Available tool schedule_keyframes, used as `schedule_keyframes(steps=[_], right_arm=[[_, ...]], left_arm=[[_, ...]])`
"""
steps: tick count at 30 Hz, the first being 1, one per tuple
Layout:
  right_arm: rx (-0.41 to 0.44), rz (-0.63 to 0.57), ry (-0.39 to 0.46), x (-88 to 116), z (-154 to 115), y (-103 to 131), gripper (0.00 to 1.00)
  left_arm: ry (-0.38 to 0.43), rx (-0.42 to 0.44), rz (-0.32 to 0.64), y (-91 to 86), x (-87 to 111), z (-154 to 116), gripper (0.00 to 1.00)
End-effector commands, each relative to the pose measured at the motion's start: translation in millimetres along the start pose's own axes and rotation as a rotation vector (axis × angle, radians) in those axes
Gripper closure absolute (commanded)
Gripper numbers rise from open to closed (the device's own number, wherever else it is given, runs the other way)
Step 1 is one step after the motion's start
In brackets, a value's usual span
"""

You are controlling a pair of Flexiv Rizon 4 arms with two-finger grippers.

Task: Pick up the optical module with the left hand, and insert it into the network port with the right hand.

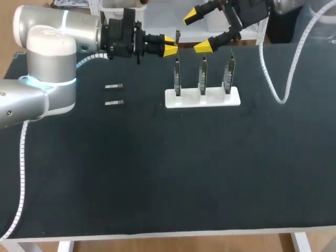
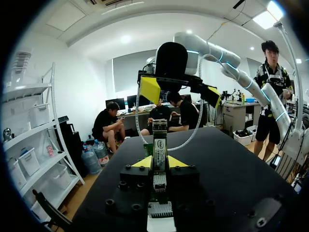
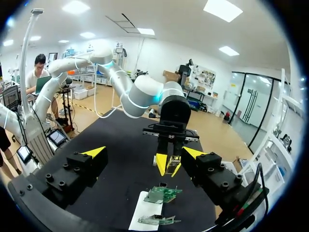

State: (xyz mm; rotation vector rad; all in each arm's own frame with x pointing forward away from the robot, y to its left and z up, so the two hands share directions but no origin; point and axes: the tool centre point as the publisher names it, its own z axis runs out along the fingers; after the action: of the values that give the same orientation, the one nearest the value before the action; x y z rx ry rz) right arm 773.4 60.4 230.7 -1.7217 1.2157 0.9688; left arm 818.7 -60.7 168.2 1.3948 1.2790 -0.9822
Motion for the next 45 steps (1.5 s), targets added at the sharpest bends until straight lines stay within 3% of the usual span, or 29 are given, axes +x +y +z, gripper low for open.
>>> schedule_keyframes(steps=[1, 15, 35, 45], right_arm=[[-0.088, 0.003, -0.019, 8.6, 9.7, -12.6, 0.0], [-0.111, 0.022, -0.04, 8.2, 28.4, -27.1, 0.0], [-0.111, 0.022, -0.04, 8.2, 28.4, -27.1, 0.0], [-0.078, 0.039, -0.051, 10.6, 24.3, -16.0, 0.0]], left_arm=[[0.001, 0.001, 0.001, 0.7, -0.1, 0.4, 1.0], [0.001, 0.001, 0.001, 0.7, -0.1, 0.4, 1.0], [0.001, 0.001, 0.001, 0.7, -0.1, 0.4, 1.0], [0.001, 0.001, 0.001, 0.7, -0.1, 0.4, 1.0]])
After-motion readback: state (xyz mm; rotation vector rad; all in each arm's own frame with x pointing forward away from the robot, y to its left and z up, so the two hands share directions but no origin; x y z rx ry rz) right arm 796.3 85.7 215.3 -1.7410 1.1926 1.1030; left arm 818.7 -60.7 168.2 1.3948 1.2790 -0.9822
